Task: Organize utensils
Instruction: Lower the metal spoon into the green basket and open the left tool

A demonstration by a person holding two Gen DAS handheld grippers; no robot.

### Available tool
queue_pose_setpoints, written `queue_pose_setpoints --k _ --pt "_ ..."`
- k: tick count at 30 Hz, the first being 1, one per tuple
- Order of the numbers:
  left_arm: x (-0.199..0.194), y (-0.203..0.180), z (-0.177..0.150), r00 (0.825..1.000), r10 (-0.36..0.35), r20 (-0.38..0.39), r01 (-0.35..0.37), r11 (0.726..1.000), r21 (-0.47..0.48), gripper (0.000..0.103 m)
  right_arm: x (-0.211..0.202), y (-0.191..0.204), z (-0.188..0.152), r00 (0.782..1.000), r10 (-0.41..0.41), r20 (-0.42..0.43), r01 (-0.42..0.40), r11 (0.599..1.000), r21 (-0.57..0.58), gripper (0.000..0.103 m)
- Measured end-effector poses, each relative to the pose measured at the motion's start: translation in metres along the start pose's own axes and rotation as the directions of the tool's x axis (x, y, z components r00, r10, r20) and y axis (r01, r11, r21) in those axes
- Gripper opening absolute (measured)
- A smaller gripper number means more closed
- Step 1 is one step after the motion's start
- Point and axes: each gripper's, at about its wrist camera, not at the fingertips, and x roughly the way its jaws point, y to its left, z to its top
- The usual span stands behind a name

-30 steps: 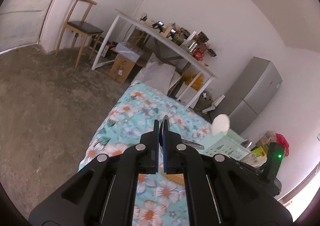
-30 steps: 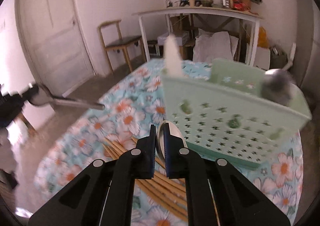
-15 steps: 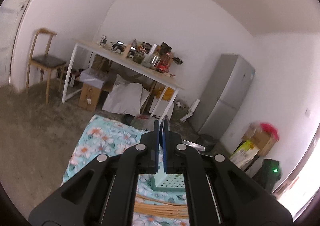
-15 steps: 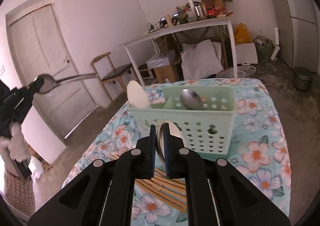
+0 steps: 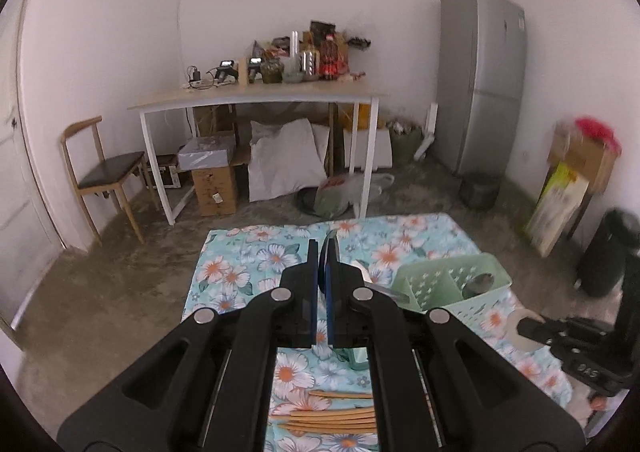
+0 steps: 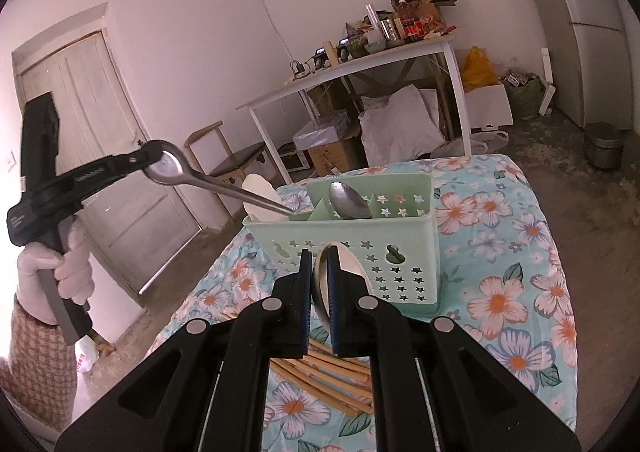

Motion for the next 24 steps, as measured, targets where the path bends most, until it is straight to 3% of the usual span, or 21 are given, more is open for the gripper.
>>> queue_pose_setpoints --k 6,9,11,14,16,24 --pt "0.023 -0.014 0.007 0.998 0.046 -0.049 -0.044 0.998 0.043 0.002 -0.003 -0.006 -0.001 1.000 0.011 0.008 -0.011 1.000 0.014 0.008" --pt "0.032 -0.018 0.010 0.997 0.039 -0.066 -0.036 0.999 0.040 0.003 -0.004 -0.008 -0.002 1.000 0.012 0.011 -0.013 1.000 0.022 0.008" --pt "0.038 -0.018 0.013 0.997 -0.003 -0.076 0.003 1.000 0.010 0.004 -0.004 -0.010 -0.002 1.000 0.012 0.012 -0.013 1.000 0.028 0.008" --pt "0.041 -0.010 0.014 0.993 -0.107 -0.058 0.102 0.991 -0.083 0.009 -0.005 -0.013 -0.003 1.000 0.012 0.013 -0.012 0.999 0.036 0.008" --pt "0.040 -0.002 0.014 0.989 -0.143 -0.027 0.138 0.980 -0.142 0.021 -0.005 -0.015 -0.003 1.000 0.011 0.013 -0.012 0.999 0.040 0.008" --pt "0.013 0.020 0.000 0.981 -0.164 0.102 0.184 0.955 -0.233 0.033 -0.015 -0.020 0.006 0.999 0.008 0.048 -0.010 0.999 0.049 0.008"
